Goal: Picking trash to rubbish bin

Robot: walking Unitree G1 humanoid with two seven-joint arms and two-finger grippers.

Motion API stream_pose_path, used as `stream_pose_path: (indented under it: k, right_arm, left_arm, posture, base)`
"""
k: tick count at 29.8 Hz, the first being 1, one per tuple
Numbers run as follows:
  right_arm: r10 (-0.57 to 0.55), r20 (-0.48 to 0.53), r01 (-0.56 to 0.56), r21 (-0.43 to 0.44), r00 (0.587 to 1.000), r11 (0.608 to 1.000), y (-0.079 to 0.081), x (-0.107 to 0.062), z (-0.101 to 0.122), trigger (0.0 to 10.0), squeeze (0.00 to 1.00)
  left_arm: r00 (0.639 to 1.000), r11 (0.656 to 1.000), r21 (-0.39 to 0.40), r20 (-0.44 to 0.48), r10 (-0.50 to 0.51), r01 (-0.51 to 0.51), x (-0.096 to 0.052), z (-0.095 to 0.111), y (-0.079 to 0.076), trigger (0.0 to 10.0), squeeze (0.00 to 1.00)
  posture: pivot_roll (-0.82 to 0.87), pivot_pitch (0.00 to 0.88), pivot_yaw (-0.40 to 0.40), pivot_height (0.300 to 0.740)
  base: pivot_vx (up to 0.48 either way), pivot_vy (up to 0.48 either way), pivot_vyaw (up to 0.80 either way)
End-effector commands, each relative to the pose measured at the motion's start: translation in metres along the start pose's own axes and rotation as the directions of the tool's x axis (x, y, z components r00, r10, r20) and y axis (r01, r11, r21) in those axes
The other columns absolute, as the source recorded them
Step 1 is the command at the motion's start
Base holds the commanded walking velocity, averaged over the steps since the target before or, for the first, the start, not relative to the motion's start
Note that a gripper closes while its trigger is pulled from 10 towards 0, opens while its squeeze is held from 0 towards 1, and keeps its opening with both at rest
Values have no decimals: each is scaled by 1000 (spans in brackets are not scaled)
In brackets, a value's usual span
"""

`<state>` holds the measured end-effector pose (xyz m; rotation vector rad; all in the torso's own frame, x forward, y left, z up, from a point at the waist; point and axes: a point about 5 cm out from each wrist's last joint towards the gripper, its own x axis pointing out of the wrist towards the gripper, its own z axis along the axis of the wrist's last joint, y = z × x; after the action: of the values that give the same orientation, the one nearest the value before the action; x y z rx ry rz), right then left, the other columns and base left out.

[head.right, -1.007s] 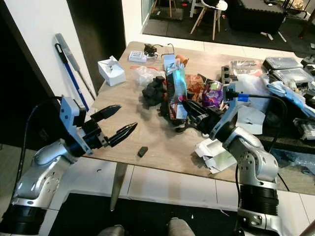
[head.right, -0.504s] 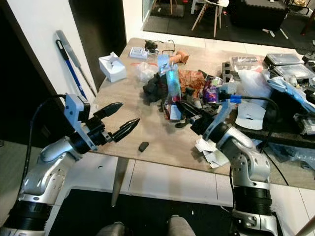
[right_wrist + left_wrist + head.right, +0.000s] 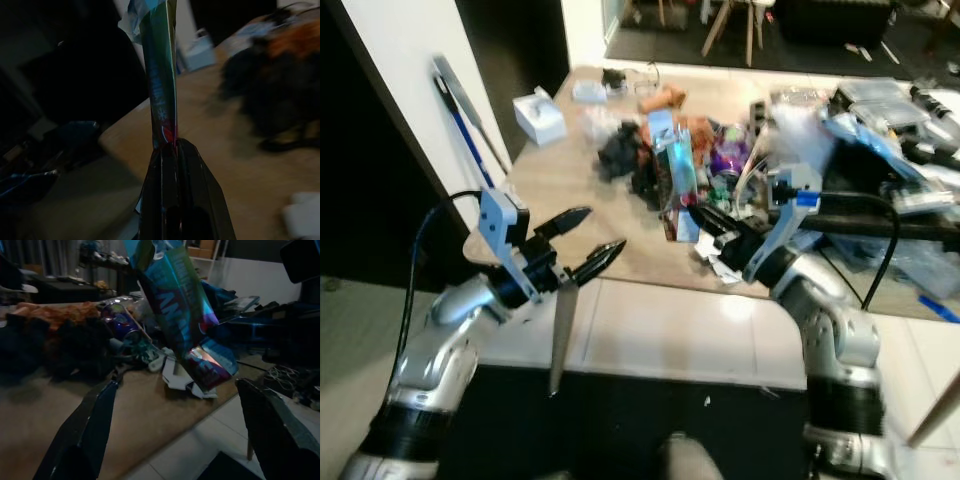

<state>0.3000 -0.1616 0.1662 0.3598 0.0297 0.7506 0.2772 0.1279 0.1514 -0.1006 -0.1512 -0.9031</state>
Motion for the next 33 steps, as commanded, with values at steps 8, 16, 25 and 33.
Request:
stream_pose_path:
  k: [8, 16, 25, 33]
  right_arm:
    - [-7, -4, 7, -22, 1000, 1000, -1, 0, -2, 10000, 0]
    - [-6, -11, 5, -31, 1000, 1000, -1, 0, -3, 10000, 0]
    - [-12, -15, 12, -31, 1000, 999, -2, 0, -4, 10000, 0]
    - [-13, -39, 12, -9, 999, 1000, -3, 2, -6, 10000, 0]
  left_arm:
    - [1000, 1000, 7, -11, -9, 10, 1, -2, -2, 10000, 0]
    - [1000, 1000, 9, -12, -17, 18, 3, -3, -3, 10000, 0]
    - [1000, 1000, 13, -13, -17, 17, 3, -4, -3, 10000, 0]
    - [1000, 1000, 11, -11, -16, 16, 7, -5, -4, 10000, 0]
  posture:
    - [-45, 0, -43, 740]
    - [-46, 0, -44, 740]
    - [-47, 0, -44, 740]
    - [-47, 0, -44, 740]
  base:
    - [-384, 0, 0]
    - [-383, 0, 0]
    - [-384, 0, 0]
    - [-136, 0, -492]
